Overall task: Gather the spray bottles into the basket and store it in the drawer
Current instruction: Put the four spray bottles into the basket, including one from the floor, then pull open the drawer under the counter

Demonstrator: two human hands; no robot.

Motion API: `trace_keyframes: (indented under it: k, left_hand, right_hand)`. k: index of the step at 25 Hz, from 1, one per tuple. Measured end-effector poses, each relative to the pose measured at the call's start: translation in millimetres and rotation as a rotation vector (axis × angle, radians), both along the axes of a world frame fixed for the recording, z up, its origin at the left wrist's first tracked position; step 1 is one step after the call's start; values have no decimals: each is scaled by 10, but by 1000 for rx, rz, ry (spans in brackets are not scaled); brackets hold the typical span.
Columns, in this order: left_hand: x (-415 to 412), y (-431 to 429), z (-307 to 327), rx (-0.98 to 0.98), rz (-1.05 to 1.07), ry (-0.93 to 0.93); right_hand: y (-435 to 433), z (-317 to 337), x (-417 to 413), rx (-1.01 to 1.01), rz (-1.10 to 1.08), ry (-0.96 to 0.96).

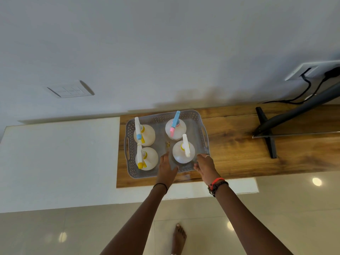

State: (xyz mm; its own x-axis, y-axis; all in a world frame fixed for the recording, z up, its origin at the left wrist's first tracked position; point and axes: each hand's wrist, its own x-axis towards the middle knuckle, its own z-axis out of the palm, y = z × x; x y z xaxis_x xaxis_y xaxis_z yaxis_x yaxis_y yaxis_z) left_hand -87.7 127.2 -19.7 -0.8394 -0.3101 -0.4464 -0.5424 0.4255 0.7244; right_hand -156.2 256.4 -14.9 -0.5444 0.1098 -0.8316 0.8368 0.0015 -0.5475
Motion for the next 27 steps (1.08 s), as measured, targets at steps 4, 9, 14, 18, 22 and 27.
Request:
trace_keyframes:
  k: [4,9,14,18,22,27]
  left_hand:
    - [425,81,95,-21,101,129]
    - [1033,171,137,39,284,188]
    - [1701,77,36,114,483,102]
    - [2094,-61,-60,72,536,41]
    - [2321,-191,-236,38,535,21]
    - [2431,-345,-504,32,585,-54]
  right_hand:
    - [154,46,217,22,-119,114]
    - [382,119,631,16,-220,201]
    - [689,24,1179,24,-305,165]
    - [981,-109,1540,61,-324,158]
    - [1264,-235,1737,132,-297,159]
    - [1627,-438,1720,248,-293,138]
